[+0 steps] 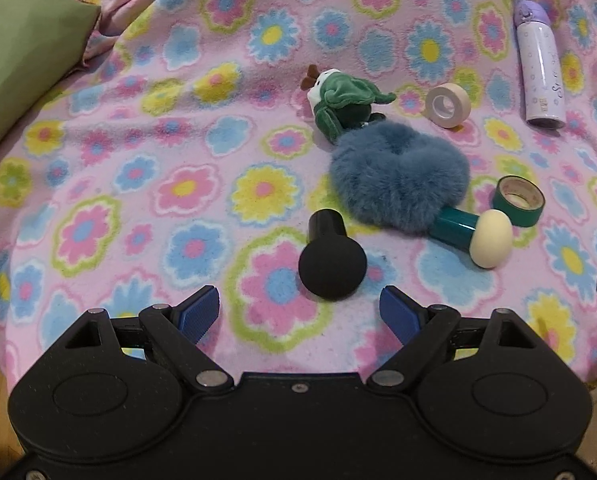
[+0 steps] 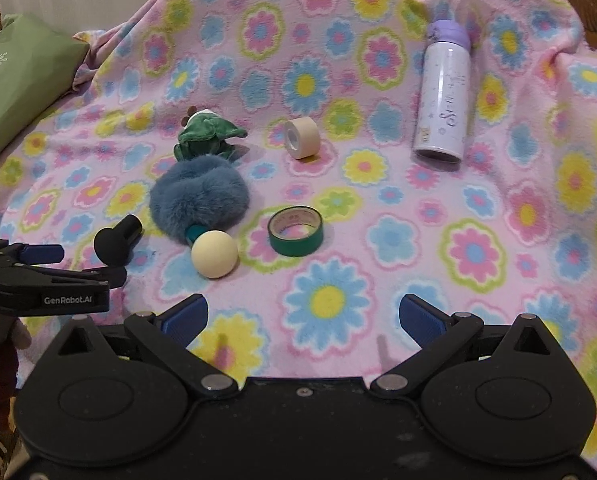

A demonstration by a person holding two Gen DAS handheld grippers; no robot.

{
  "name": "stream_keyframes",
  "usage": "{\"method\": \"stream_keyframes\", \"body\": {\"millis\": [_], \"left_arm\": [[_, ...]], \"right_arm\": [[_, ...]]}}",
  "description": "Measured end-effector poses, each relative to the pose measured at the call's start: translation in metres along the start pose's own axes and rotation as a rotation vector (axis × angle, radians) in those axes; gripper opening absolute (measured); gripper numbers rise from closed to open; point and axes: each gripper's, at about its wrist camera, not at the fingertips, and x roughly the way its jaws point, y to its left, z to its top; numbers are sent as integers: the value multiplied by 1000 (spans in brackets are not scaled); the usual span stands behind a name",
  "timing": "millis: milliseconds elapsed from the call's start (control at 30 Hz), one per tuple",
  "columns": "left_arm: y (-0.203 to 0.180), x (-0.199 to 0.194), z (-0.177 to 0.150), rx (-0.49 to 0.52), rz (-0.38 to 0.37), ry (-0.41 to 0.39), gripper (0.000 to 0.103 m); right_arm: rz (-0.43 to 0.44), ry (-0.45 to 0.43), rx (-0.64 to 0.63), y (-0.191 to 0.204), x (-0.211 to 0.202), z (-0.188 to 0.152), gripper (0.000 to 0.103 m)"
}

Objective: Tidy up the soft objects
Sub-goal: 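Move the left tool to the black foam handle while the right tool approaches the green tape roll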

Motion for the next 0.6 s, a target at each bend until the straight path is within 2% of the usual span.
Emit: {"method": "stream_keyframes", "body": {"millis": [133, 200, 467, 600], "left_arm": [[4, 8, 4, 6, 25, 5, 84], [10, 11, 6, -7, 15, 9, 87], [21, 11, 13, -6, -11, -1, 87], [20, 14, 14, -17, -38, -6, 83]], "right_arm": [[6, 12, -7, 5, 11, 7, 102], [13, 17, -7, 6, 14, 9, 102], [21, 9, -18, 12, 28, 15, 102], [1, 10, -1, 10, 36, 19, 102]]}}
